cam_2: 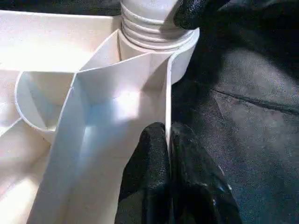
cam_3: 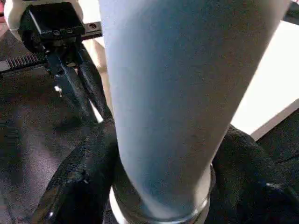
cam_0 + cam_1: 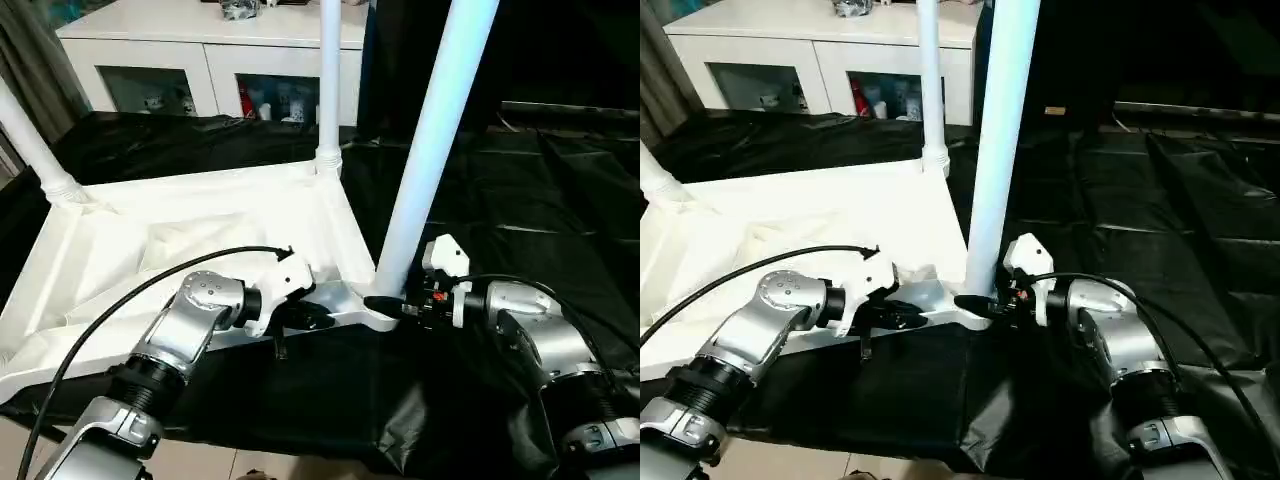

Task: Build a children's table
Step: Rotate leg to tighten

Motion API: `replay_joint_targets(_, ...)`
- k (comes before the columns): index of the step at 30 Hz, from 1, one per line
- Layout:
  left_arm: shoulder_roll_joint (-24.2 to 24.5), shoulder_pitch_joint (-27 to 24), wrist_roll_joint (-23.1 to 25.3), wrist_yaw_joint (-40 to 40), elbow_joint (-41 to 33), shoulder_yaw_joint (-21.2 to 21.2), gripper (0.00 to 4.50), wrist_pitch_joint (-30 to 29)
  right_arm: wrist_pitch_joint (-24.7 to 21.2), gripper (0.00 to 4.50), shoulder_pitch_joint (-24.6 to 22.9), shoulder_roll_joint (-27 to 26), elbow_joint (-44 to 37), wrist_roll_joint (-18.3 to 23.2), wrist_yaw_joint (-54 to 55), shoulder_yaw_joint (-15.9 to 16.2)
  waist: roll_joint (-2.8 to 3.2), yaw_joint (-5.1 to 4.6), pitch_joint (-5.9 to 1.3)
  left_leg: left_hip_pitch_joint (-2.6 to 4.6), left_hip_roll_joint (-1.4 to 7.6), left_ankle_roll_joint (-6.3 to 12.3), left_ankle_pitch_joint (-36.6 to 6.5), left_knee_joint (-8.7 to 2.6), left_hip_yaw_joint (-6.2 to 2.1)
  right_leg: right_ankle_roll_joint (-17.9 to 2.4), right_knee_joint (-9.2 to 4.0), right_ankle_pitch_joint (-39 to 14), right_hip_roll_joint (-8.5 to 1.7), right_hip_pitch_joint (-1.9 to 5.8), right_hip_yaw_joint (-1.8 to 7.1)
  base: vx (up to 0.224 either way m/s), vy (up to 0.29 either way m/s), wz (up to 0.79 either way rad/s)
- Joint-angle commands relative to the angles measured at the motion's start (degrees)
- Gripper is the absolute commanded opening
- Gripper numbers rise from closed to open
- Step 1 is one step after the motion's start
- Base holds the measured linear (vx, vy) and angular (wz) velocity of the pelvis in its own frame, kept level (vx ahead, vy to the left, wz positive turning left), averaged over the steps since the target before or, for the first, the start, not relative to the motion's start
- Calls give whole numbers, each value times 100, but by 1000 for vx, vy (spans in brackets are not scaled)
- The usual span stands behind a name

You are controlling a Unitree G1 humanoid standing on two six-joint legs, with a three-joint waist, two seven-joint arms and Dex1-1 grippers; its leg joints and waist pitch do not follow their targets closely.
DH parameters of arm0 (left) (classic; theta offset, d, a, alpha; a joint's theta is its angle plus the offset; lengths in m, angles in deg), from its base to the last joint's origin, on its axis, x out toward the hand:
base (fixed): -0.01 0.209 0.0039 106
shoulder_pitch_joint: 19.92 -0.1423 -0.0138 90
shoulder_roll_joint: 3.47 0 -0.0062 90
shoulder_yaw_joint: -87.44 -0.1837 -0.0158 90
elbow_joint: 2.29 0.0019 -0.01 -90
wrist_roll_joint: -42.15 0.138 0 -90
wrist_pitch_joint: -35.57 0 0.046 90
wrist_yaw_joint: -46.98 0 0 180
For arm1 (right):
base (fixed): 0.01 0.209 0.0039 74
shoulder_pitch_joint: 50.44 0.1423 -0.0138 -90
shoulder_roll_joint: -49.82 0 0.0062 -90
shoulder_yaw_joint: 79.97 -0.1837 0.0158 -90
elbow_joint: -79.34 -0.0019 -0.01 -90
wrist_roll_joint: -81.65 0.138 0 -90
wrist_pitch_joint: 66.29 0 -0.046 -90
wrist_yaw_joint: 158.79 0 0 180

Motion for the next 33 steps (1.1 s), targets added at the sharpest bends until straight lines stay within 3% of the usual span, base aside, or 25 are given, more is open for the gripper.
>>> replay_joint_targets(1, -88, 48, -150, -102, -79, 82, 0, 61, -87, 261, -52, -50, 46, -41, -28, 89, -142, -21, -383, 121, 352, 440, -1084, -372, -166, -1265, -443, -1399, -377, 237, 268, 0, 0, 0)
replay_joint_targets(5, -213, 146, -87, -438, 93, 179, 0, 18, -285, 260, -19, -246, 185, 34, 435, -117, -147, -40, -364, 130, 350, 402, -1182, -388, -171, -1241, -468, -1587, -373, 221, 265, 0, 0, 0)
replay_joint_targets(6, -347, 259, -20, -764, 260, 247, 0, -37, -396, 259, 13, -446, 383, 49, 992, -315, -157, -55, -355, 133, 341, 349, -1266, -395, -172, -1198, -487, -1765, -377, 217, 266, 0, 0, 0)
replay_joint_targets(9, -567, 451, 89, -1293, 543, 340, 0, -118, -419, 259, 11, -701, 599, 4, 1715, -495, -149, -86, -344, 166, 338, 150, -1476, -420, -194, -1057, -548, -2203, -395, 196, 262, 0, 0, 0)
replay_joint_targets(11, -878, 747, 220, -2050, 954, 455, 0, -240, -543, 259, 18, -1079, 804, -83, 2831, -727, -145, -110, -334, 158, 334, 92, -1488, -436, -190, -1037, -547, -2128, -374, 183, 268, 0, 0, 0)
replay_joint_targets(12, -938, 805, 229, -2177, 1031, 480, 0, -266, -561, 258, 23, -1153, 832, -105, 3037, -762, -133, -116, -339, 188, 323, 50, -1625, -434, -202, -1020, -560, -2236, -390, 181, 263, 0, 0, 0)
replay_joint_targets(14, -1155, 1004, 255, -2655, 1292, 572, 0, -320, -628, 254, 39, -1435, 896, -164, 3734, -889, -151, -143, -340, 157, 320, 57, -1611, -441, -208, -974, -572, -2246, -401, 196, 265, 0, 0, 0)
replay_joint_targets(15, -1155, 1004, 255, -2655, 1292, 572, 0, -320, -628, 254, 39, -1435, 896, -164, 3734, -889, -154, -159, -346, 177, 311, 44, -1645, -434, -205, -966, -583, -2252, -395, 188, 259, 0, 0, 0)
replay_joint_targets(16, -1267, 1100, 262, -2829, 1411, 595, 0, -324, -670, 251, 55, -1620, 907, -195, 4090, -942, -94, -173, -345, 167, 309, 47, -1639, -436, -210, -984, -575, -2218, -400, 181, 269, 0, 0, 0)
replay_joint_targets(17, -1369, 1189, 289, -2964, 1538, 617, 0, -298, -687, 249, 80, -1798, 916, -247, 4387, -967, -131, -193, -346, 148, 304, 63, -1610, -438, -204, -983, -585, -2139, -392, 193, 263, 0, 0, 0)
replay_joint_targets(18, -1410, 1220, 307, -3000, 1581, 613, 0, -268, -670, 249, 95, -1884, 905, -296, 4478, -932, -109, -193, -352, 158, 300, 66, -1618, -437, -203, -970, -588, -2116, -385, 185, 263, 0, 0, 0)
replay_joint_targets(22, -1387, 1181, 330, -2763, 1573, 496, 0, -182, -407, 249, 219, -2062, 859, -210, 4246, -846, -107, -194, -357, 140, 305, 141, -1611, -436, -204, -1007, -574, -1983, -394, 211, 260, 0, 0, 0)
replay_joint_targets(23, -1354, 1153, 327, -2689, 1546, 476, 0, -165, -374, 304, 241, -2058, 829, -139, 4152, -874, -117, -195, -352, 139, 308, 162, -1644, -437, -202, -1009, -580, -2004, -396, 210, 260, 0, 0, 0)
replay_joint_targets(28, -1199, 1033, 277, -2311, 1440, 395, 0, -78, -513, 353, 342, -1909, 686, 63, 3755, -945, -115, -205, -351, 124, 313, 209, -1644, -444, -209, -1029, -570, -1974, -393, 230, 257, 0, 0, 0)
replay_joint_targets(29, -1056, 930, 250, -1972, 1332, 334, 0, 22, -670, 362, 355, -1655, 510, 100, 3241, -839, -140, -215, -350, 114, 314, 233, -1592, -440, -204, -1054, -564, -1920, -394, 234, 261, 0, 0, 0)
replay_joint_targets(32, -815, 753, 168, -1441, 1103, 250, 0, 87, -836, 366, 277, -1117, 223, 117, 2196, -540, -143, -204, -363, 92, 317, 340, -1375, -417, -199, -1096, -532, -1699, -391, 279, 253, 0, 0, 0)
replay_joint_targets(33, -798, 740, 158, -1402, 1083, 244, 0, 86, -839, 366, 266, -1079, 205, 117, 2125, -519, -135, -199, -365, 100, 317, 408, -1324, -400, -183, -1135, -522, -1604, -390, 256, 262, 0, 0, 0)
